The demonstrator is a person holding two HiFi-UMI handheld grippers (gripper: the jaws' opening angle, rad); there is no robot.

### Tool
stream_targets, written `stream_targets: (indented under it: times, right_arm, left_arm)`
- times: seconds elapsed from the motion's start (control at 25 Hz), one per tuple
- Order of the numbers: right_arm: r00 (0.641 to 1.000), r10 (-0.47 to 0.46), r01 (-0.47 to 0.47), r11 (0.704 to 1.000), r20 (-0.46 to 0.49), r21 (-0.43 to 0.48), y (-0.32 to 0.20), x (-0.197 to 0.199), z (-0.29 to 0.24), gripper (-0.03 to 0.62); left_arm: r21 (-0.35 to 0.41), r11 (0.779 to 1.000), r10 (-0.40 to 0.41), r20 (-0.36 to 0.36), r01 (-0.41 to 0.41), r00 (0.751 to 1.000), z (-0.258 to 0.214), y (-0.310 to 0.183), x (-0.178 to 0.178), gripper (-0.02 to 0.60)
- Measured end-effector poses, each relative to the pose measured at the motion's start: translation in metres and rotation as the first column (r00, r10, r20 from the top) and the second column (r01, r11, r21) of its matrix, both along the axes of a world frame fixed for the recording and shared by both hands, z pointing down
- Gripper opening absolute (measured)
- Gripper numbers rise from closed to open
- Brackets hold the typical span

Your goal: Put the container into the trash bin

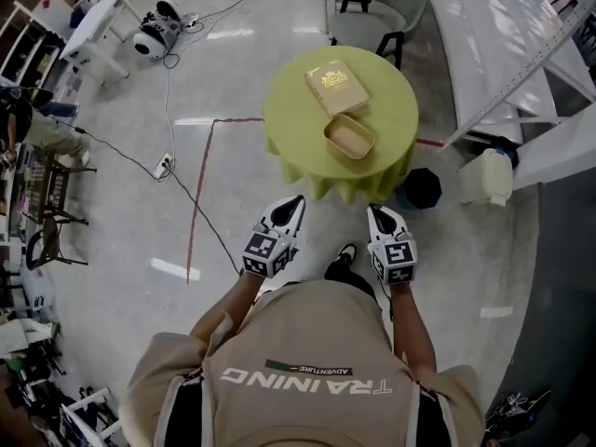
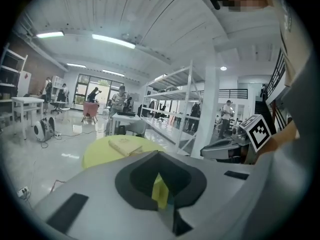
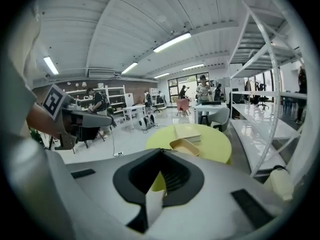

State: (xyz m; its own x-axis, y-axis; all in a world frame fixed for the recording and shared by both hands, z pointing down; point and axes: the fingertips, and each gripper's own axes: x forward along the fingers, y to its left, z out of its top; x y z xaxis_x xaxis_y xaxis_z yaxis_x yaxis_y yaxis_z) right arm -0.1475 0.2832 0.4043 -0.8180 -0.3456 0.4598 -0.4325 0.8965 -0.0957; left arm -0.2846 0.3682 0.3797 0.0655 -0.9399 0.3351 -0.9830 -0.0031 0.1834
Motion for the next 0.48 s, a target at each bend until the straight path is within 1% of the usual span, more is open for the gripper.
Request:
stream_targets:
  times: [0.16,0.36,0.48]
  right_arm:
    - [0.999,-0.033,0.034,0.999,0.038,-0.035,-0.023,-0.006,0.008,0.002]
    - [0.998,-0.051,0.053,0.997,0.040,-0.057,-0.039,-0.006,0.015,0.002]
    - [0.998,-0.054,0.057,0.996,0.045,-0.072,-0.050,-0.008,0.020,0.002]
  left_arm:
    - [-0.018,1.000,-0.012,0.015,0.013,1.000,0.002,-0.025,0.003,0.002]
    - [-0.027,0.999,-0.020,0.018,0.021,1.000,-0.001,-0.045,0.011,0.002]
    - [-0.039,0.998,-0.039,0.012,0.040,0.999,0.003,-0.057,0.006,0.002]
